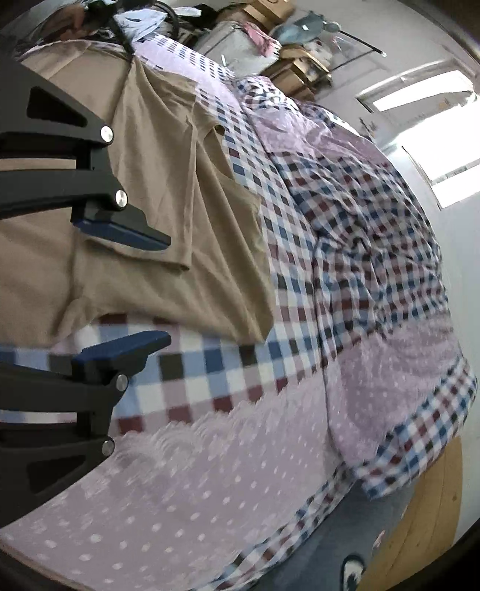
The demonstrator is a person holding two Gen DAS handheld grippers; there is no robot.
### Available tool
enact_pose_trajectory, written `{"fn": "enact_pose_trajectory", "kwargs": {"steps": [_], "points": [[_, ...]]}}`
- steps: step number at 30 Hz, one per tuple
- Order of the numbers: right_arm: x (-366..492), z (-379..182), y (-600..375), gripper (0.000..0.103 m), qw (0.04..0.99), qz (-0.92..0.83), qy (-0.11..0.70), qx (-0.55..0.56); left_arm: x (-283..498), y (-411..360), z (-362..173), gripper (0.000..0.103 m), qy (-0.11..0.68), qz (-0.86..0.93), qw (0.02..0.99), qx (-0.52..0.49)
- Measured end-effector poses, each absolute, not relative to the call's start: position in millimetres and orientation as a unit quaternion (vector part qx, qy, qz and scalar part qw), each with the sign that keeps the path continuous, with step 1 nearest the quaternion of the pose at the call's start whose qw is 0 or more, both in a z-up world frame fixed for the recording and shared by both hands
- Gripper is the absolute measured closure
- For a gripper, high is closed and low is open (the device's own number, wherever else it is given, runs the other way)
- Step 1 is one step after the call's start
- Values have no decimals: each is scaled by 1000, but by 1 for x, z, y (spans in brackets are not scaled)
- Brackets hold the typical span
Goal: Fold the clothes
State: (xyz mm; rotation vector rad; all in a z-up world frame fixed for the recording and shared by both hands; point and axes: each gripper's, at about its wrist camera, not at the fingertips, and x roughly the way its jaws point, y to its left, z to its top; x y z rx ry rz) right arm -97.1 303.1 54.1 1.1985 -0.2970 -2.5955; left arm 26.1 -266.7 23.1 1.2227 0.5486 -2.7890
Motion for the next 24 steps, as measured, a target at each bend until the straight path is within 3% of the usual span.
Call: {"fn": "enact_pose_trajectory", "kwargs": {"steps": [6,16,18,19,20,21,22,24], "points": [[-126,34,266,55,168,-881,-83,434,14,-310,35,29,301,-890,-2,343],[-137,16,237,55,203,-873,-37,442,-105,-311,8,31,281,-863,-11,420],[-136,15,232,67,208,-872,-26,442,-123,-309,0,35,281,-854,-13,437],[-136,14,229,70,207,-873,-20,442,-130,-308,-1,38,285,-853,-14,436],[-136,13,226,83,205,-873,-13,443,-135,-308,-1,54,292,-853,-20,433],[-136,14,227,100,198,-877,-10,438,-139,-308,1,74,300,-851,-26,430],[-135,16,228,102,191,-881,-8,433,-142,-308,3,101,307,-850,-32,427],[-135,22,232,102,169,-890,-6,424,-135,-309,16,102,309,-871,-27,381]]}}
